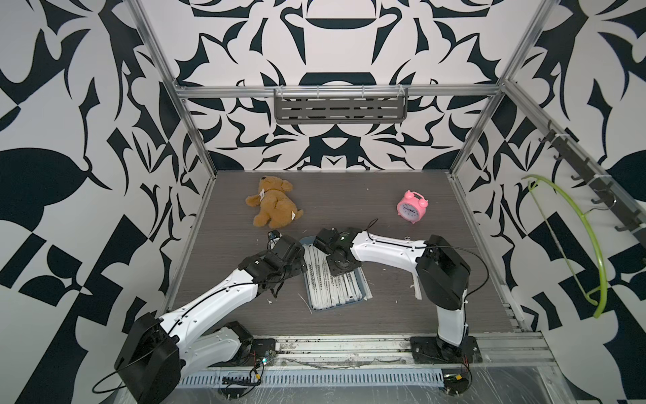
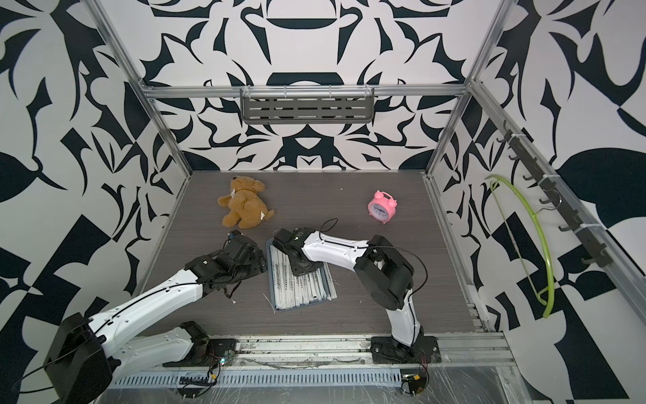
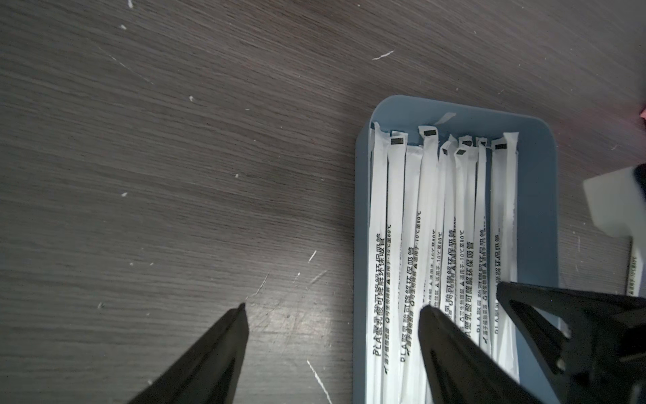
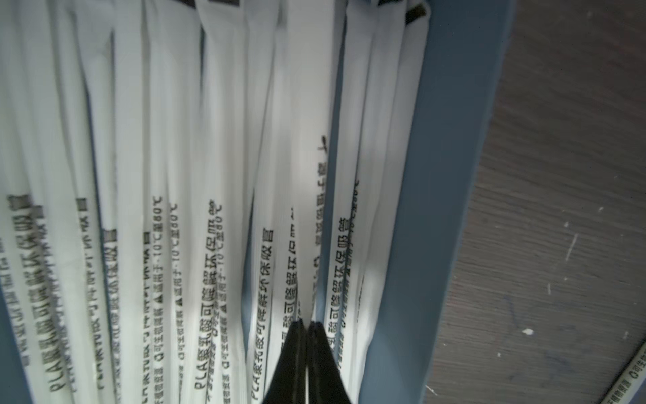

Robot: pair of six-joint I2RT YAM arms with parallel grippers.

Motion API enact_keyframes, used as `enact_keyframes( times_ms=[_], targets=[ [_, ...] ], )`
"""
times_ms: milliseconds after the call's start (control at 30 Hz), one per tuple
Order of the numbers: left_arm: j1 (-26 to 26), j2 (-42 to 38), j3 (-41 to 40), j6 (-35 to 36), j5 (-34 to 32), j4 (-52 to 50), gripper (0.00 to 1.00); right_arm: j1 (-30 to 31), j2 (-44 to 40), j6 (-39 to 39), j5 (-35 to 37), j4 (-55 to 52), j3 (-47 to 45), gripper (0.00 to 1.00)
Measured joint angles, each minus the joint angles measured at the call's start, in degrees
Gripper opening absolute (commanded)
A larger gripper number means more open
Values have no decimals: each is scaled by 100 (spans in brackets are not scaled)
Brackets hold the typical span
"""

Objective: Put the straws into the storage box
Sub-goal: Place the straw in the storage box.

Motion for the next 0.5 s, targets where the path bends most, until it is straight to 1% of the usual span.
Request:
enact_keyframes(
  times_ms=[67,233,333,433,500],
  targets=[
    [0,17,-4,0,22,28,84,11,35,37,2,37,0,9],
    [0,46,-4,13,72,35,84,31,85,61,31,90,4,25],
    [0,37,-4,31,72,35,84,31,44,59,66,31,4,30],
    [0,-24,-4,48,59,33,84,28,-155,37,59,-85,4,30],
    [0,-79,9,72,35,9,82,-31,-437,28,28,-170,-13,27]
  ],
)
